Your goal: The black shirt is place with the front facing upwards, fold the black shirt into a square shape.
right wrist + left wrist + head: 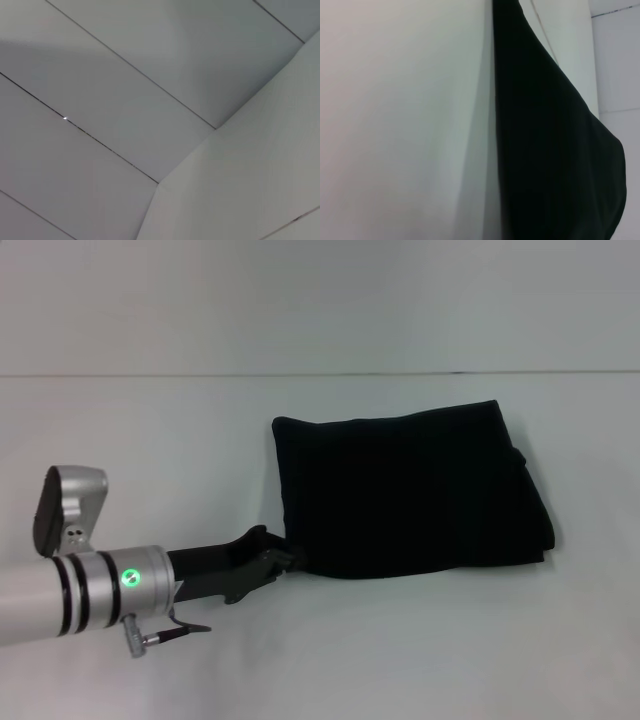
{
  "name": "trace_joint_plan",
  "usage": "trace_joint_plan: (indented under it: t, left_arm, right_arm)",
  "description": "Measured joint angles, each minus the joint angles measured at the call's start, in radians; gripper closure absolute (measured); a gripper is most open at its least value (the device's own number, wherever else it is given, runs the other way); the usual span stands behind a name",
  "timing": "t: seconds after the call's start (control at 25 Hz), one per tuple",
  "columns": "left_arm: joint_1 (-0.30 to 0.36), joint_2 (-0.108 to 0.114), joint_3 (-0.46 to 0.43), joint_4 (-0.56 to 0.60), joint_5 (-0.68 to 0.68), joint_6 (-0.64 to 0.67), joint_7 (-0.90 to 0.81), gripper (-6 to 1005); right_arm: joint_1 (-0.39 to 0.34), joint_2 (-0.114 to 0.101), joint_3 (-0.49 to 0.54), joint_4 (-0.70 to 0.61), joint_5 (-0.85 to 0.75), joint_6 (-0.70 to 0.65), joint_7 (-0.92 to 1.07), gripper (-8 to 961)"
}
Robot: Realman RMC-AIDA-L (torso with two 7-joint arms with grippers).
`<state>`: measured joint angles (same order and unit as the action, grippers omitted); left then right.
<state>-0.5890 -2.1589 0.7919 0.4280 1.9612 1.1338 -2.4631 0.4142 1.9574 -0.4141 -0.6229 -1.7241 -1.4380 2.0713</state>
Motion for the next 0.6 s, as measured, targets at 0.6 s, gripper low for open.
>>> trace_joint_plan:
  t: [0.6]
  left_arm:
    - [0.144,0.029,-0.023,0.108,-0.030,0.074,0.001,957]
  right_arm:
    - [0.006,0.005,0.000,0.002,-0.001,0.002,0.010,25]
